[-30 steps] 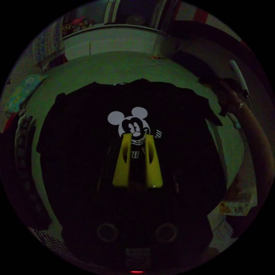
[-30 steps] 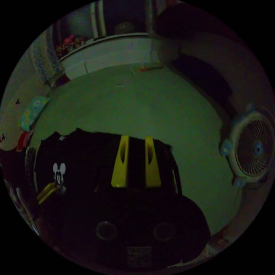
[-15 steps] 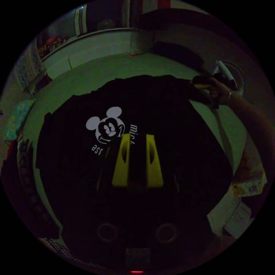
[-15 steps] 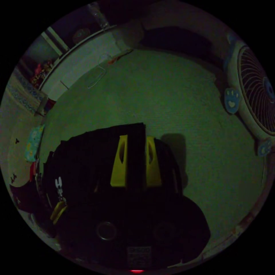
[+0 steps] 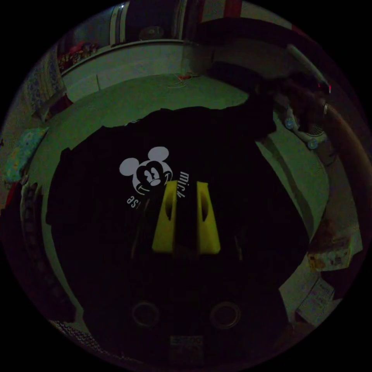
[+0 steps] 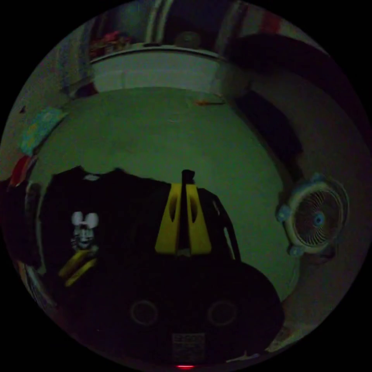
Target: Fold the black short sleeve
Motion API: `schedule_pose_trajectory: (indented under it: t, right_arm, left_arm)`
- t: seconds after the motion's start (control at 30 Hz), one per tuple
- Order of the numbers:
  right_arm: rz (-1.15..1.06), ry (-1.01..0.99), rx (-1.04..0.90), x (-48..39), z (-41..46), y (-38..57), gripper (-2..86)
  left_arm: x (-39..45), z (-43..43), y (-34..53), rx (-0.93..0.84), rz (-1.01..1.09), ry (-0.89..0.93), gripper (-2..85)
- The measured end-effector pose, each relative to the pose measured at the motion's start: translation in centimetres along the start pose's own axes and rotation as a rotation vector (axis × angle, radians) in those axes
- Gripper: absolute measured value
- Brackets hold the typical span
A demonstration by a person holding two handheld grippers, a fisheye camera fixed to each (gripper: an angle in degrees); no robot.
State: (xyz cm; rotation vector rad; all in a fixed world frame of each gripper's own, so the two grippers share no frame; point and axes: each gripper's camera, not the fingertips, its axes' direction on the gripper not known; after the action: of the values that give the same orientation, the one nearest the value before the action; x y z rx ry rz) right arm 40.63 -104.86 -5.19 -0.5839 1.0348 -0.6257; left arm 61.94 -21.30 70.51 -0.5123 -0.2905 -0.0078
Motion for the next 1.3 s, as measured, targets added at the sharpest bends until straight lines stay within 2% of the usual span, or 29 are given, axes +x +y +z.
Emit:
schedule_pose_trajectory:
  t: [0.07,0.17,0.3,0.4,0.47,0.67,0.8,0.9,0.97,1.07,1.23,1.3]
  right_arm:
    - [-0.111,-0.076,0.005,-5.4,-1.5,-0.7,0.9]
    - [-0.128,-0.076,0.110,-7.7,-3.4,-0.8,2.9]
    - [-0.058,-0.090,0.103,-5.7,-2.8,0.3,4.9]
    - [0.019,-0.057,-0.013,-3.6,0.2,2.2,6.7]
    - [0.044,-0.124,-0.072,-3.2,2.5,4.1,7.4]
    - [0.122,-0.190,0.060,-4.8,3.8,5.4,7.2]
    - [0.130,-0.159,0.049,-6.3,4.9,3.6,5.3]
    - [0.057,-0.231,-0.084,-8.4,6.8,2.9,3.9]
    - [-0.067,-0.307,-0.215,-10.8,7.6,4.2,3.5]
    - [-0.241,-0.253,-0.281,-13.2,7.4,7.2,4.6]
    - [-0.323,-0.279,-0.360,-13.0,6.1,9.0,6.4]
    - [-0.370,-0.182,-0.383,-13.1,5.5,9.1,7.2]
  left_arm:
    - [-0.2,0.1,0.1,0.000,-0.001,0.004,8.7]
    - [-0.8,0.3,0.1,-0.007,-0.007,0.005,8.8]
    - [-2.5,-0.1,0.2,0.017,-0.043,0.009,8.9]
    - [-3.8,-0.3,0.3,0.022,-0.067,0.019,8.9]
    - [-4.4,-0.3,0.4,0.021,-0.079,0.024,8.8]
    - [-5.5,-0.3,0.8,0.023,-0.091,0.034,8.6]
    - [-5.6,-0.1,1.0,0.021,-0.068,0.010,8.6]
    - [-6.1,0.1,1.1,0.015,-0.070,0.009,8.6]
    - [-6.6,0.3,1.1,0.009,-0.076,0.011,8.6]
    - [-7.3,0.3,1.3,0.010,-0.081,0.008,8.6]
    - [-8.4,0.1,1.9,0.007,-0.093,0.007,8.6]
    - [-8.6,0.0,2.2,0.008,-0.093,0.009,8.5]
